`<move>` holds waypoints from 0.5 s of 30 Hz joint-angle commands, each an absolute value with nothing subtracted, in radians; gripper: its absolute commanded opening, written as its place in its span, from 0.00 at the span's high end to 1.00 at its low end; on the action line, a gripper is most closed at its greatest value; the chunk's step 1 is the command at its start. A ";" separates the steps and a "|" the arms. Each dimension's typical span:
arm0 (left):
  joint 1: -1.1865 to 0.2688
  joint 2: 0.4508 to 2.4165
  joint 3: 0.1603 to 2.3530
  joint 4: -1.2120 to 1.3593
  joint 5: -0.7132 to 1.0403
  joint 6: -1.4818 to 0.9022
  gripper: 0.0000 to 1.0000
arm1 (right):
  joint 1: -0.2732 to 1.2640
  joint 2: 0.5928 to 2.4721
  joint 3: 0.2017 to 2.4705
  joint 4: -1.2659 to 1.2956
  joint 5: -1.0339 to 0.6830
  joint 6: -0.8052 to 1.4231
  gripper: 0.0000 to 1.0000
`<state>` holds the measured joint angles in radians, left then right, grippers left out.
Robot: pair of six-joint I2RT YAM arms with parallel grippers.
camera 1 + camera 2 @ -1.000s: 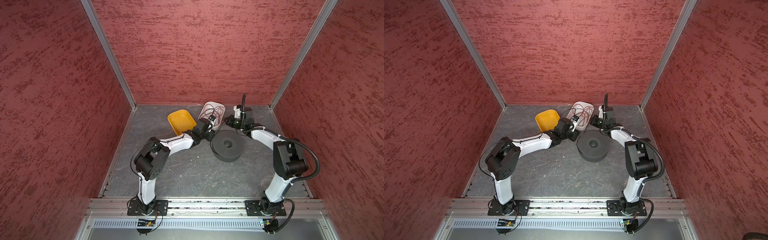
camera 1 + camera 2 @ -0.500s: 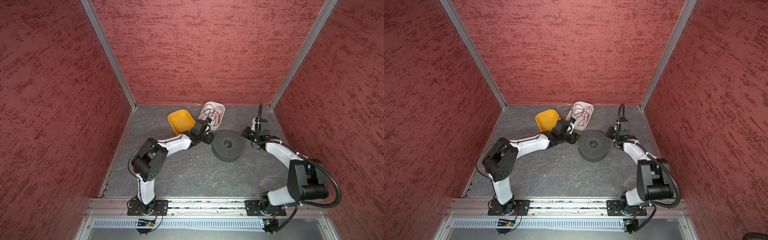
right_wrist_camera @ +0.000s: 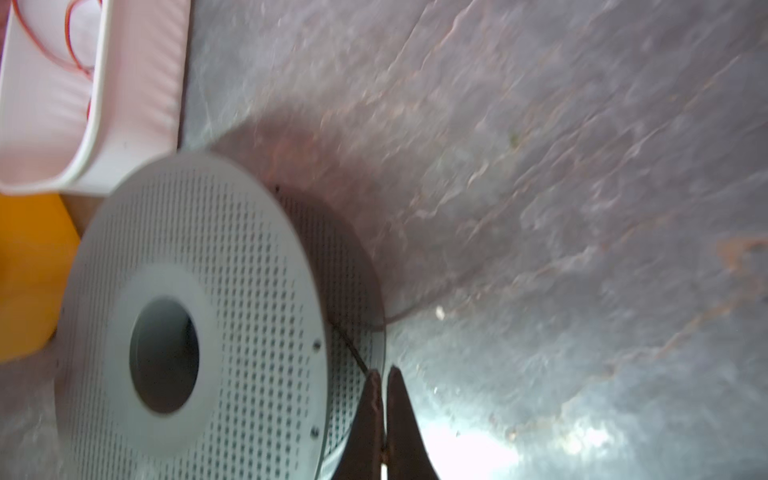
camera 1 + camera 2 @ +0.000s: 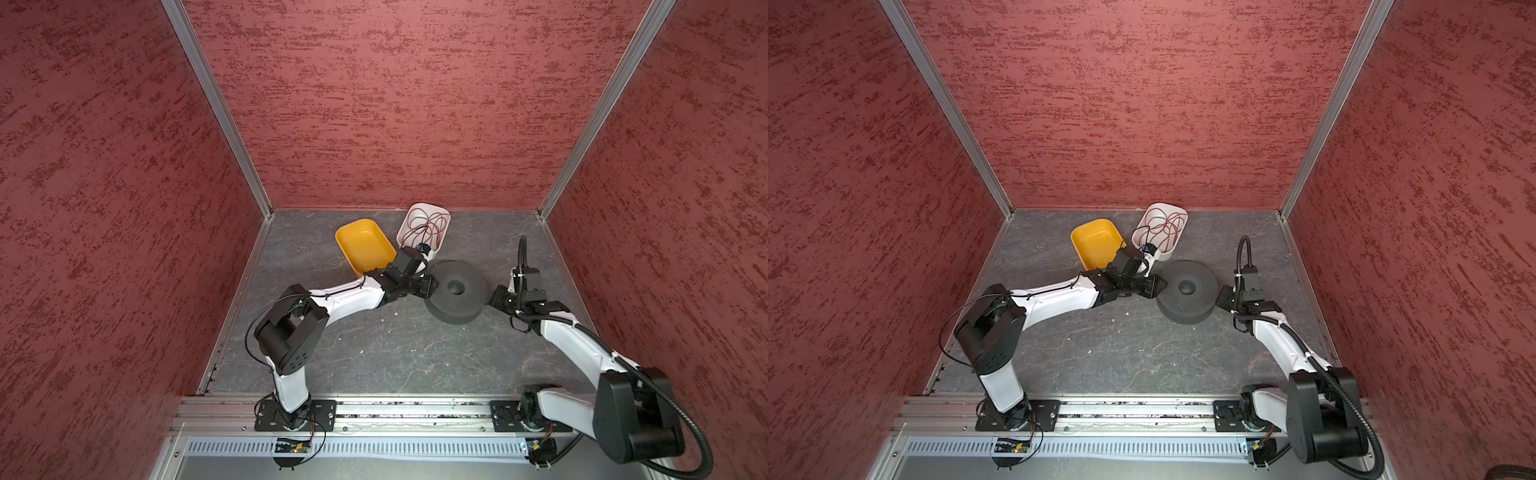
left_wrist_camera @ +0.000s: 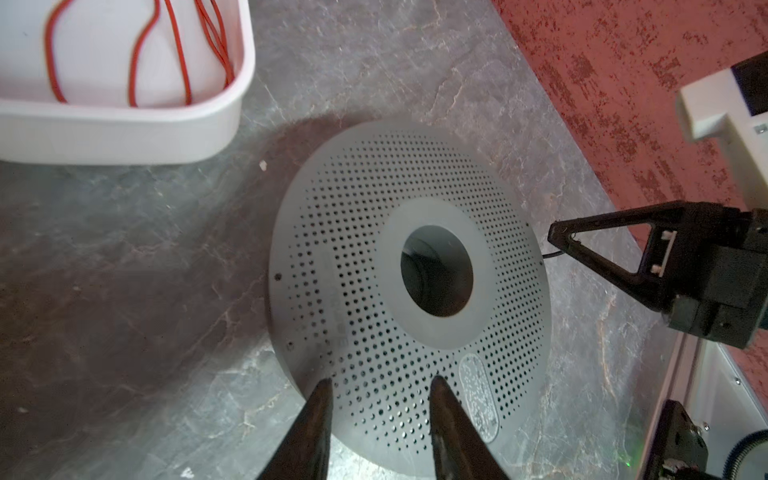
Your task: Wrap the cables
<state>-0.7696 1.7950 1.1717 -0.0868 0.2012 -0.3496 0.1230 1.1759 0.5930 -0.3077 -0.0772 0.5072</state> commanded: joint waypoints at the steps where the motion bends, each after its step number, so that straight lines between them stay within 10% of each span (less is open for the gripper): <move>1: -0.771 1.816 1.163 -0.045 0.222 -0.393 0.64 | 0.176 1.143 0.582 -0.355 -0.088 0.536 1.00; 15: -0.799 1.830 1.071 0.147 0.278 -0.364 0.61 | 0.288 1.032 0.567 -0.394 -0.227 0.620 1.00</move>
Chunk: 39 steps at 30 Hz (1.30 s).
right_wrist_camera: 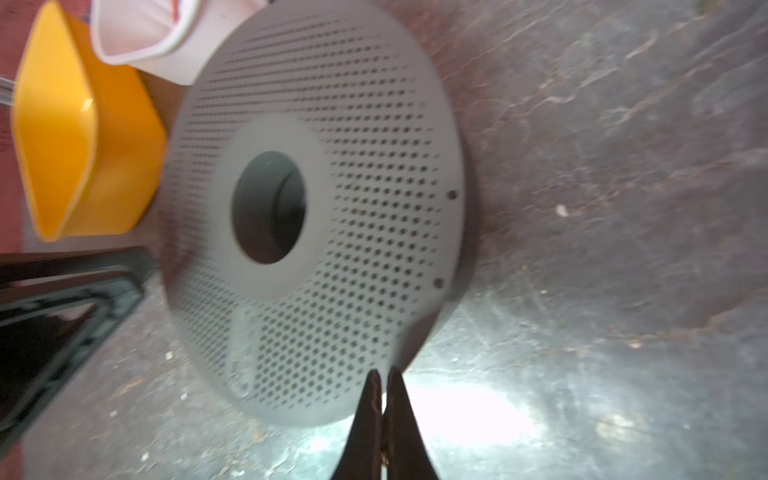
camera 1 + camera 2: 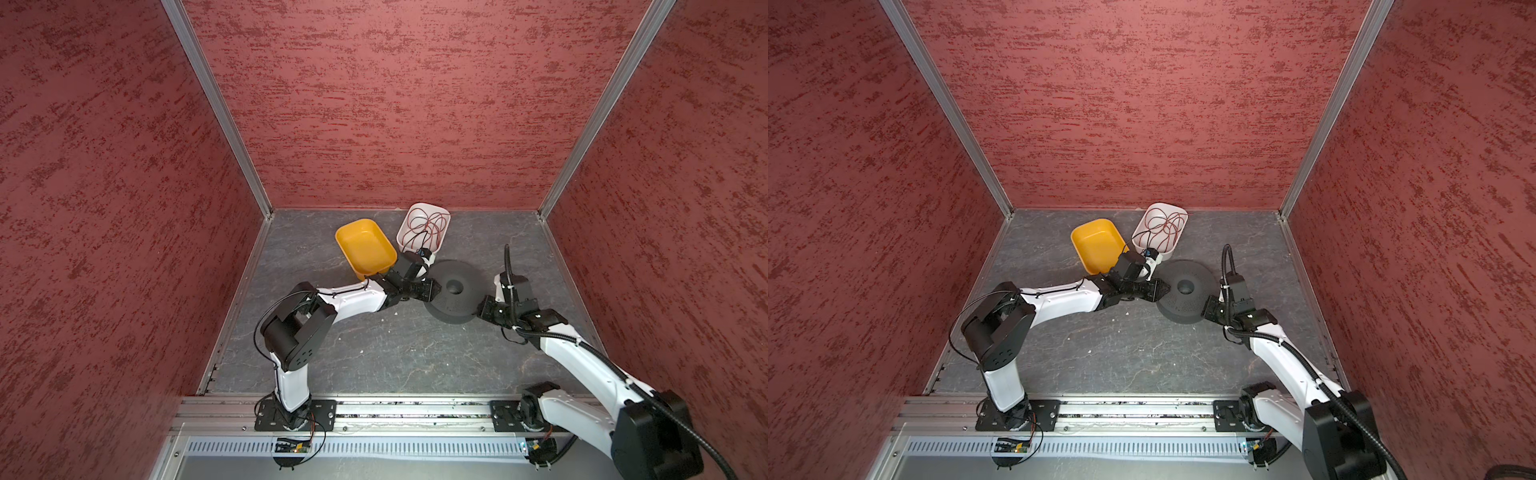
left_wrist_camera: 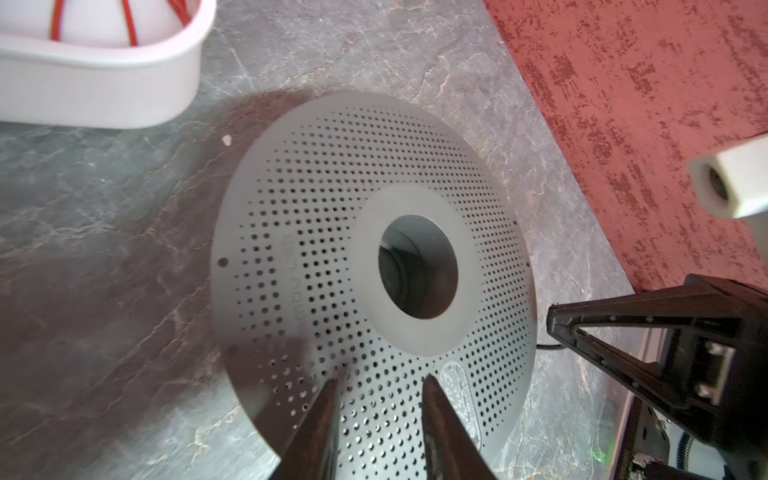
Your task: Wrap the cables
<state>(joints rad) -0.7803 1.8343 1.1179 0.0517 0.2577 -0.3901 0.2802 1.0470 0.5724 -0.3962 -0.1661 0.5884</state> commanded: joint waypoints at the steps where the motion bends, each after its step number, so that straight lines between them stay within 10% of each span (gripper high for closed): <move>1: -0.811 1.827 1.056 0.169 0.263 -0.351 0.61 | 0.288 1.036 0.565 -0.388 -0.239 0.623 1.00; 39: -1.062 1.939 0.890 0.626 0.043 0.000 0.70 | 0.290 1.041 0.523 -0.250 -0.397 0.685 1.00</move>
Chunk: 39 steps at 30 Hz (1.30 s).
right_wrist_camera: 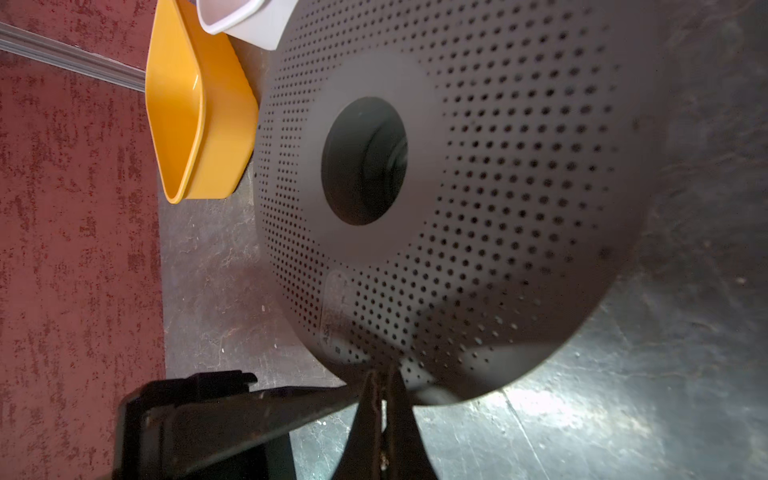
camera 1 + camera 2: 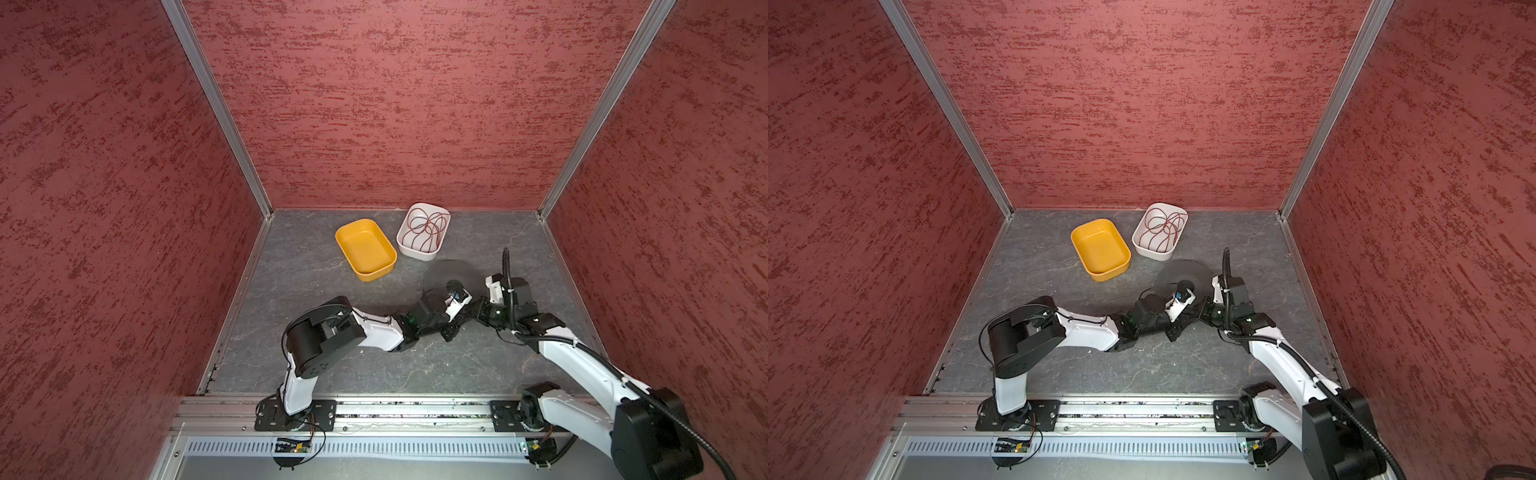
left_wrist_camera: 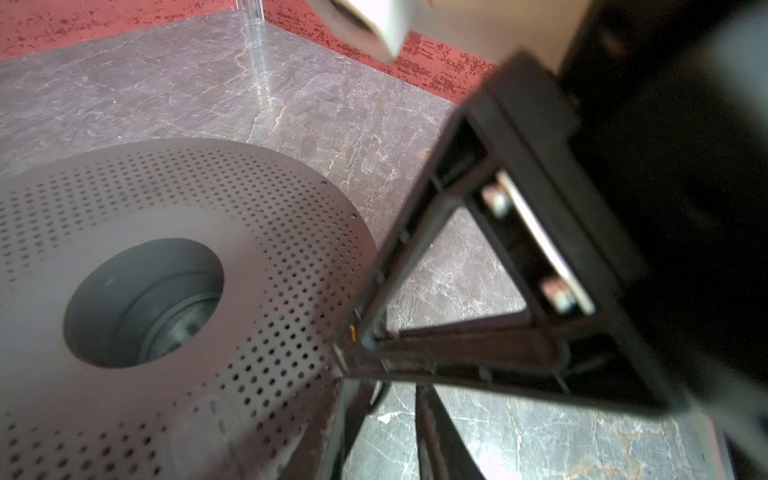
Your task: Wrap the cables
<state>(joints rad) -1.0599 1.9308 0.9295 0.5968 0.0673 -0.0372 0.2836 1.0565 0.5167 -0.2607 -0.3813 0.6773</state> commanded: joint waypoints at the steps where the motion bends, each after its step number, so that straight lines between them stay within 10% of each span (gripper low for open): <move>1: -1.061 1.934 0.880 0.637 0.042 0.005 0.70 | 0.290 1.043 0.524 -0.250 -0.400 0.684 1.00; 23: -1.107 2.018 0.947 0.633 -0.063 -0.001 0.88 | 0.289 1.060 0.506 -0.187 -0.448 0.699 1.00; 39: -1.104 1.960 0.838 0.658 -0.102 -0.187 1.00 | 0.288 1.110 0.514 -0.108 -0.369 0.687 0.59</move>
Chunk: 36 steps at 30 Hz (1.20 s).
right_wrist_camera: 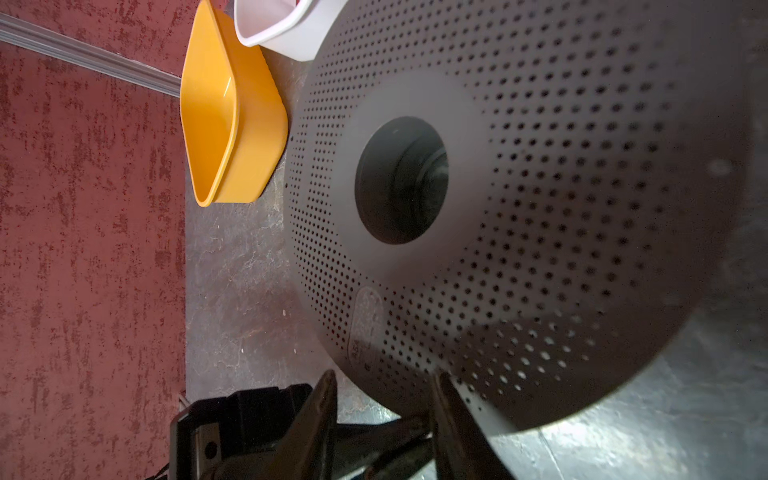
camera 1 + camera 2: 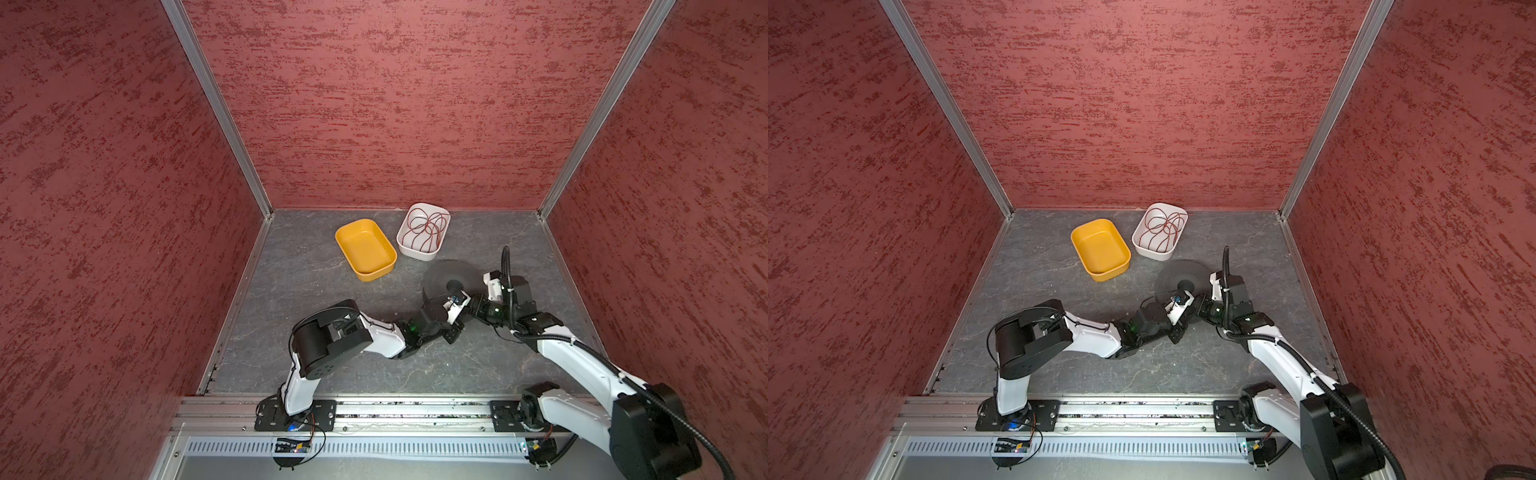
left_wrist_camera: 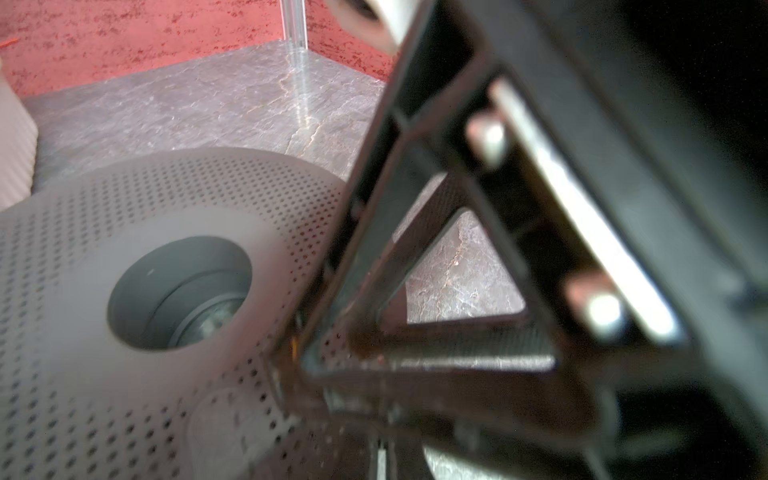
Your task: Wrap the cables
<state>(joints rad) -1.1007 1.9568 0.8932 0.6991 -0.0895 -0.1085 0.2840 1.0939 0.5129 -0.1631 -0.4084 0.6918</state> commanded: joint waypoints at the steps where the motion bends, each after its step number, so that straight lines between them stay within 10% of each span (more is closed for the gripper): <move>1: -1.104 1.963 0.830 0.668 -0.109 -0.205 1.00 | 0.288 1.118 0.514 -0.094 -0.362 0.687 0.59; 36: -1.107 2.078 0.570 1.099 -0.212 -0.727 1.00 | 0.288 1.297 0.534 0.041 -0.300 0.666 0.60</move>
<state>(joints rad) -1.1034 2.0663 0.5949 1.1908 -0.1799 -0.6956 0.2844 1.2747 0.5220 0.0864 -0.3290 0.6800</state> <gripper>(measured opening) 0.067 0.398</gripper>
